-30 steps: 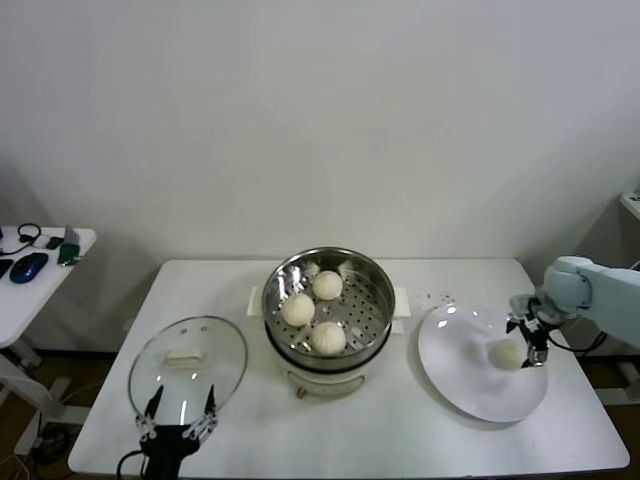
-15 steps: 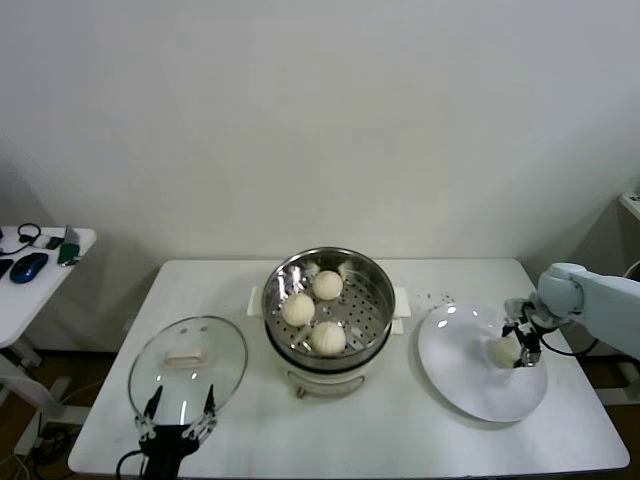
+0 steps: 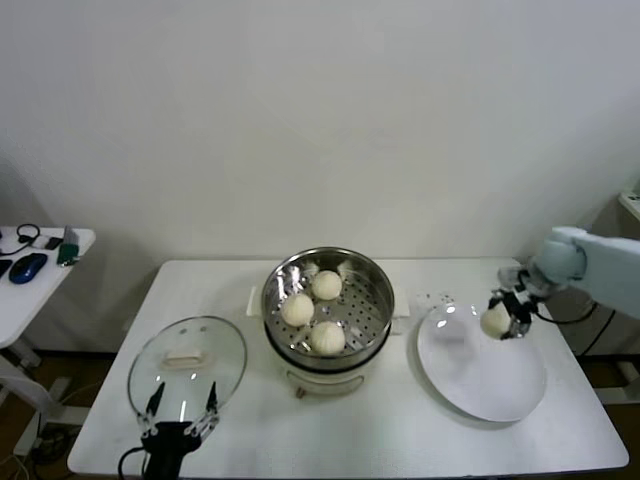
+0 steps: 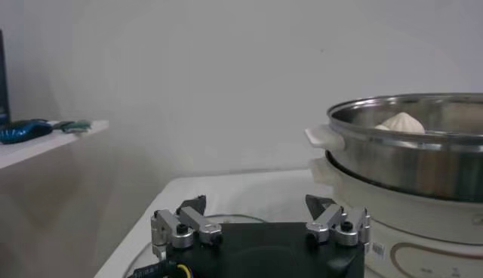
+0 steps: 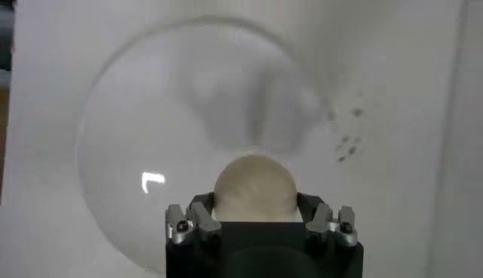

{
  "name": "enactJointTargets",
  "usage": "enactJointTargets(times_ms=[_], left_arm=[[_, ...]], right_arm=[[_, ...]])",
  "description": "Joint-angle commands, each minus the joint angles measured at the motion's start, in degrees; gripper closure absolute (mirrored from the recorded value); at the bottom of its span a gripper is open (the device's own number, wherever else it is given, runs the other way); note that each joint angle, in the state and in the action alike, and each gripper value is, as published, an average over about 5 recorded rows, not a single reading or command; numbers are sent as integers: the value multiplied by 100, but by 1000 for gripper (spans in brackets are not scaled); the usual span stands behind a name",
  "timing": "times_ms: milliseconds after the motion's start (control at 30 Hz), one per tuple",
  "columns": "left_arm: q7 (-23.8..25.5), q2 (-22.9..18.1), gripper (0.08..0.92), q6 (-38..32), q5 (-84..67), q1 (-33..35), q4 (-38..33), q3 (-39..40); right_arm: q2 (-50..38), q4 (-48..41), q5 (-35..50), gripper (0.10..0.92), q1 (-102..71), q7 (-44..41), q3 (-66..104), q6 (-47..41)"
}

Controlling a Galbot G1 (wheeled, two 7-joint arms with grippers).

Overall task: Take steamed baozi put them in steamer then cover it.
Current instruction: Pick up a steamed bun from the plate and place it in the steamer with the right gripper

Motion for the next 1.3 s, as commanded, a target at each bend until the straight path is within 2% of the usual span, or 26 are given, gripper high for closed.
enactJointTargets(times_ms=[33,167,300,500,867,1300], left_arm=[[5,51,177,19,-22,9,-37,-24],[8,77,177,30,-51,8,-56,-41],[9,82,177,26,-97,-9,-41,-55],[8,71,177,21,-123,-51,-18,-88],[16,92,177,9,-137,-64,64,-130],[19,91,177,36,-139,-87,94,-156]], right_arm=[[1123,1488,2276,304,2994,-90,-1132,-323],[1585,1573,2829,304,2849,69,-602,-610],[1928,1588,2918,304,2376,287,-264,-805],[2363,1366,2638,304,1337,610,-146,-960],[2734,397,1841,304,-221,837,73,-1028],[2800,46,1474,304,-551,815,208,-1005]])
